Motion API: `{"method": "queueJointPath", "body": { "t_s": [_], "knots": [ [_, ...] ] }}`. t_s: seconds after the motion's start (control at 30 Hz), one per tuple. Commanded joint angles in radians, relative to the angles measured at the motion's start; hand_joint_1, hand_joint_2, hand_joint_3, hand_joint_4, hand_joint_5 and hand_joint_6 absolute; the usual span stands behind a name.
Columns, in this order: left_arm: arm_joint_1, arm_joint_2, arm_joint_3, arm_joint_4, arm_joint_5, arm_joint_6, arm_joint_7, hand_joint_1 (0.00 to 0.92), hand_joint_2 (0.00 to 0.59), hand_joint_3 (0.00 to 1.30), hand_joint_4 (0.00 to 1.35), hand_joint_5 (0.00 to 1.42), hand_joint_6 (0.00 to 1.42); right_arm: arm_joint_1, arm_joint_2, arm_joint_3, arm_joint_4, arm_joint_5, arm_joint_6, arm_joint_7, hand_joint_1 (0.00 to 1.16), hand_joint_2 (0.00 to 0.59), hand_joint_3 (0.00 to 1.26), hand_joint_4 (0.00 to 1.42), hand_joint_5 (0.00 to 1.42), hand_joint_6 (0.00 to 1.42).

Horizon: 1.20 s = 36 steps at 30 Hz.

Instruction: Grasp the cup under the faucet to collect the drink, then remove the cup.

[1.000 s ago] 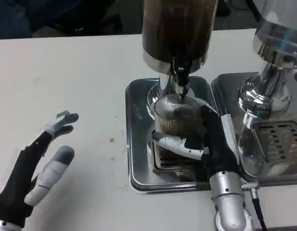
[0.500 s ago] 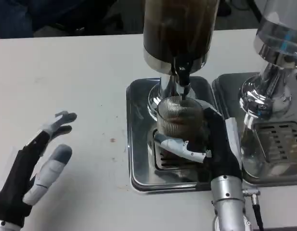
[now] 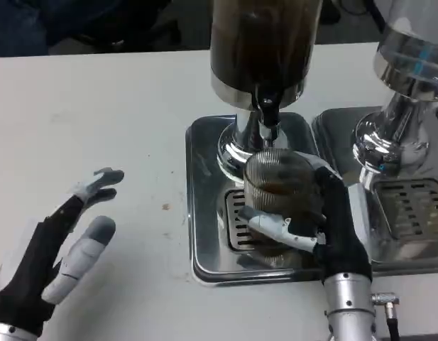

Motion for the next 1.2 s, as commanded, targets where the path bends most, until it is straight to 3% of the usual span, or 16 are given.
{"method": "queueJointPath", "body": {
  "t_s": [0.03,0.27,0.8,1.2],
  "knots": [
    [-0.005,0.016,-0.011,0.010,-0.003,0.005,-0.016,0.000,0.146,0.26,0.12,0.22,0.06,0.028,0.002,0.007,-0.078,-0.013,-0.027,-0.003,1.07,0.107,0.77,0.82,0.90,1.25],
    [-0.013,0.018,-0.019,0.020,-0.002,-0.001,-0.019,0.000,0.146,0.25,0.12,0.22,0.06,0.078,0.001,0.010,-0.148,-0.012,-0.019,0.009,1.06,0.107,0.79,0.86,0.94,1.29],
    [0.021,0.046,-0.004,-0.038,0.050,-0.011,0.015,0.000,0.147,0.22,0.07,0.19,0.04,0.239,-0.010,0.011,-0.413,-0.002,0.024,0.093,1.04,0.104,0.82,0.88,0.97,1.32],
    [0.092,0.113,0.025,-0.161,0.155,0.034,0.042,0.000,0.136,0.15,0.00,0.13,0.00,0.356,-0.016,0.016,-0.591,0.029,0.053,0.194,1.03,0.103,0.82,0.90,0.97,1.34]
  ]
}}
